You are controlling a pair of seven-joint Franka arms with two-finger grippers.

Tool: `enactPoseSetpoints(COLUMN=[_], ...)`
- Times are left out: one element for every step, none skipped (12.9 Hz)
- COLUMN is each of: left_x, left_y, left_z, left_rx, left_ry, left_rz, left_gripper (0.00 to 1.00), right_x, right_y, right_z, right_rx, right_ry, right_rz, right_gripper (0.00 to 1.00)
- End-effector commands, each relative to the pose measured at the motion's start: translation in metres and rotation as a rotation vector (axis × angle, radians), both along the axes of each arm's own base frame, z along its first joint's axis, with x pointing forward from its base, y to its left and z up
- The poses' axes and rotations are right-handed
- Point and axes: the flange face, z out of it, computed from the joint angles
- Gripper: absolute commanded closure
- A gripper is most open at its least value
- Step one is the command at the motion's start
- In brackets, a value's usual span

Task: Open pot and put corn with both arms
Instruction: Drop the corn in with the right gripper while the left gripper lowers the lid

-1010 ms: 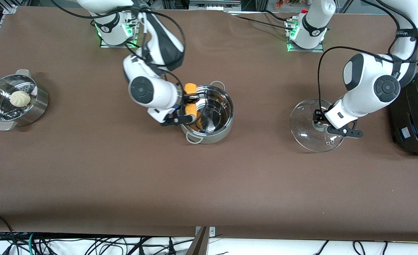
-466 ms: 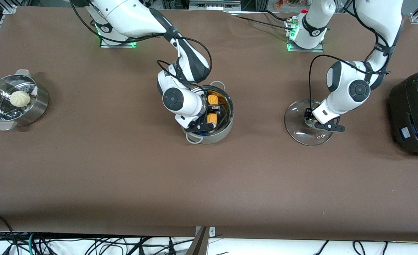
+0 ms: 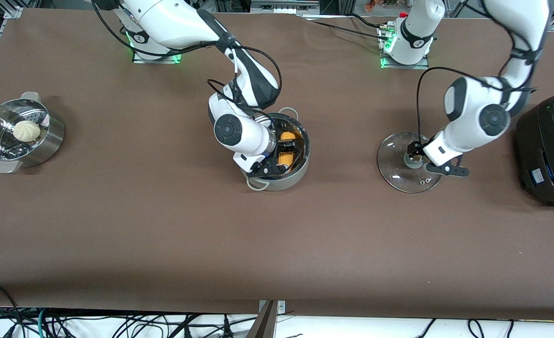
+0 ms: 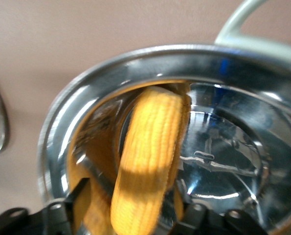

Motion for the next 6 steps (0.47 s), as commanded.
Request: enactPoseSetpoints(left_x=[0.034,0.036,0.037,0.035,0.031,0.03], left_y=[0.004,0.005,0.004,0.006,0.005,0.004], left_z=[0.121,0.155,0.187,0.217,0.243,0.269], left_rx=[-0.02,-0.018,-0.013,0.019,0.057,0.07], left_ry=[0.049,0.062,0.057,0.043,0.034,0.013], left_rz=[-0.011,0.0,0.017,0.012,0.005,0.022], left_gripper=[0.08,0.08,0.08,0.08,0.11,0.13], right_x=[0.023,0.034,0.04,0.045,0.053,0.06], right_y=[-0.061,-0.09,-0.114,-0.138,-0.167,-0.2], right_z=[0.07,0.097,0.123,0.146,0.165,0.185], right_rx=[-0.087,-0.168,-0.245,-0.3,-0.331,-0.345], right_ry=[-0.002,-0.053,-0.1,-0.127,-0.138,-0.137], right_rz=[-0.003,0.015,0.029,0.027,-0.005,-0.027], right_gripper=[0.0,0.0,0.0,0.0,0.0,0.0])
